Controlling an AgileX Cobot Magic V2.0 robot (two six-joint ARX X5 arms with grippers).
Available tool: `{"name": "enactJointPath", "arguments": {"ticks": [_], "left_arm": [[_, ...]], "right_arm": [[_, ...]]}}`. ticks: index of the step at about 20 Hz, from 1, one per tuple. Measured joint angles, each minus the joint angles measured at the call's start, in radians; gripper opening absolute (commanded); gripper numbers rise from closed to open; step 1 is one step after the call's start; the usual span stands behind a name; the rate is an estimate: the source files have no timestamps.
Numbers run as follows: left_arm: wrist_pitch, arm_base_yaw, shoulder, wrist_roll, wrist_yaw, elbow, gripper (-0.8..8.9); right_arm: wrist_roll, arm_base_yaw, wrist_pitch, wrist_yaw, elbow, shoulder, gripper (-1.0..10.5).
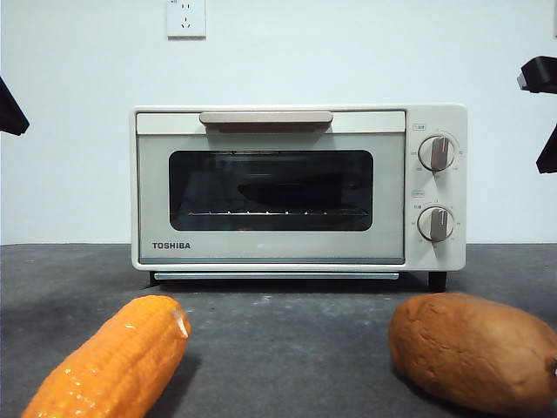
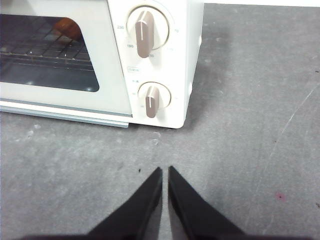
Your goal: Take the eggplant from the table,put the eggplant in the oven
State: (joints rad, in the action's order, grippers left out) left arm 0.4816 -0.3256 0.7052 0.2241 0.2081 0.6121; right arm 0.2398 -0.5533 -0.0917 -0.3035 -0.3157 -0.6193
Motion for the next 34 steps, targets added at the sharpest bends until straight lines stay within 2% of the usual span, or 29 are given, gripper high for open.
{"name": "enactJointPath", "arguments": {"ticks": [4,7,9,12,15,20,27,34], "left_arm": [[0.016,-0.002,-0.038,-0.007,-0.01,0.0,0.06],[-0.008,0.043,-0.219,-0.156,-0.034,-0.001,0.06],[-0.088,0.097,-0.339,-0.251,-0.034,-0.034,0.06],[-0.254,0.197,-0.447,-0.308,-0.076,-0.154,0.06],[-0.384,0.279,-0.548,-0.32,-0.079,-0.311,0.06],[-0.381,0.321,-0.703,-0.32,-0.079,-0.486,0.06],[-0.38,0.325,-0.7,-0.32,-0.08,-0.57,0.06],[-0.381,0.325,-0.7,-0.32,-0.08,-0.574,0.06]], "right_arm": [[0.0,0.0,0.0,-0.011,0.0,0.0,0.0],[0.0,0.0,0.0,-0.011,0.0,0.0,0.0],[0.0,0.0,0.0,-0.011,0.0,0.0,0.0],[0.0,0.0,0.0,-0.011,0.0,0.0,0.0],[0.0,0.0,0.0,-0.011,0.0,0.0,0.0],[0.0,0.0,0.0,-0.011,0.0,0.0,0.0],[0.0,0.0,0.007,-0.011,0.0,0.0,0.0],[0.0,0.0,0.007,-0.011,0.0,0.0,0.0]]}}
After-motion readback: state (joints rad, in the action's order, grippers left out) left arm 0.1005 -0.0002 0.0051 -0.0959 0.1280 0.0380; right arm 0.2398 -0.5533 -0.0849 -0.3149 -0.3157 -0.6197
